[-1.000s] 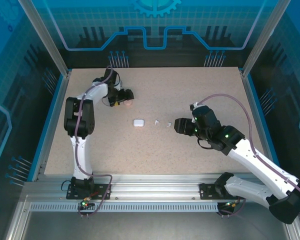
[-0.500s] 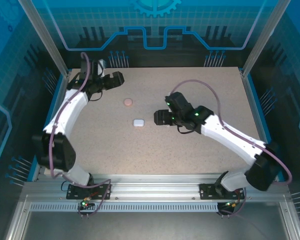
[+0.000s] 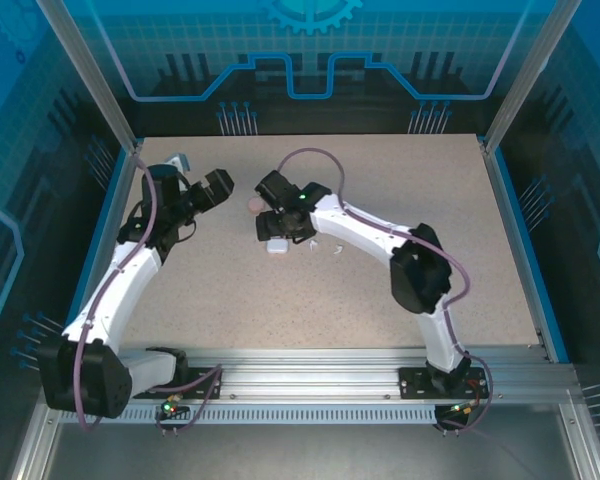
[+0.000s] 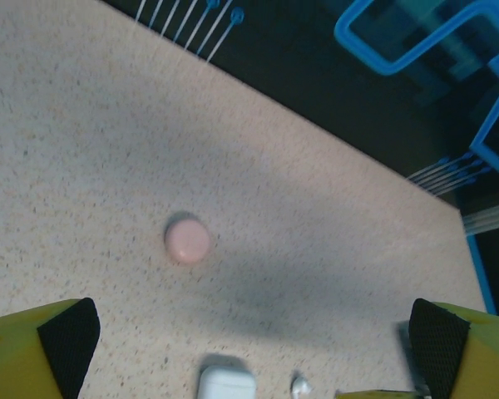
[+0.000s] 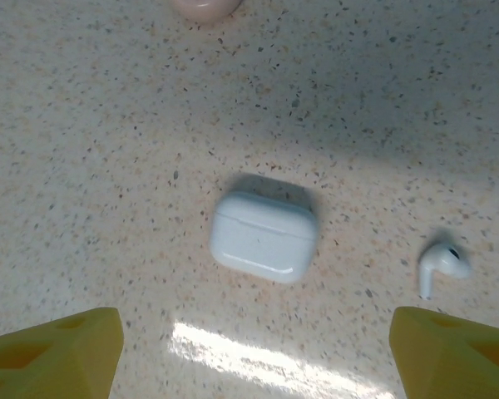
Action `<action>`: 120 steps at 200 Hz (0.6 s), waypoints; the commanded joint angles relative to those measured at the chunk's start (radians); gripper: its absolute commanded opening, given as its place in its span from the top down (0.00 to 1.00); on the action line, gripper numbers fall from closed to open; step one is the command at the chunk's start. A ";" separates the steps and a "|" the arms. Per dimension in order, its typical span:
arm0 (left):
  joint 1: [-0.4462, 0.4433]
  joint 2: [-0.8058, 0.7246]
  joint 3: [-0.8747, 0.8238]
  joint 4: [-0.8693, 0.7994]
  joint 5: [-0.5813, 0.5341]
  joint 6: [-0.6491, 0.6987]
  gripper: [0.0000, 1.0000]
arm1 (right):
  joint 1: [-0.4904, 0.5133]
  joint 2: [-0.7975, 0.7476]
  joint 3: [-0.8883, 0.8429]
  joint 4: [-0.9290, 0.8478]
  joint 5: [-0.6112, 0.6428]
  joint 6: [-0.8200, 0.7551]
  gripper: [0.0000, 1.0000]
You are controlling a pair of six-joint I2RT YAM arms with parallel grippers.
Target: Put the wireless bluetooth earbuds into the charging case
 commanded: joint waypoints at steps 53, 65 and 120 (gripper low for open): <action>0.031 -0.171 -0.154 0.206 -0.089 -0.121 0.01 | 0.049 0.322 0.447 -0.354 0.166 0.169 0.14; 0.031 -0.181 -0.164 0.209 -0.101 -0.120 0.01 | 0.050 0.351 0.476 -0.357 0.167 0.176 0.14; 0.034 -0.219 -0.157 0.175 -0.124 -0.135 0.01 | 0.049 0.439 0.531 -0.344 0.139 0.191 0.14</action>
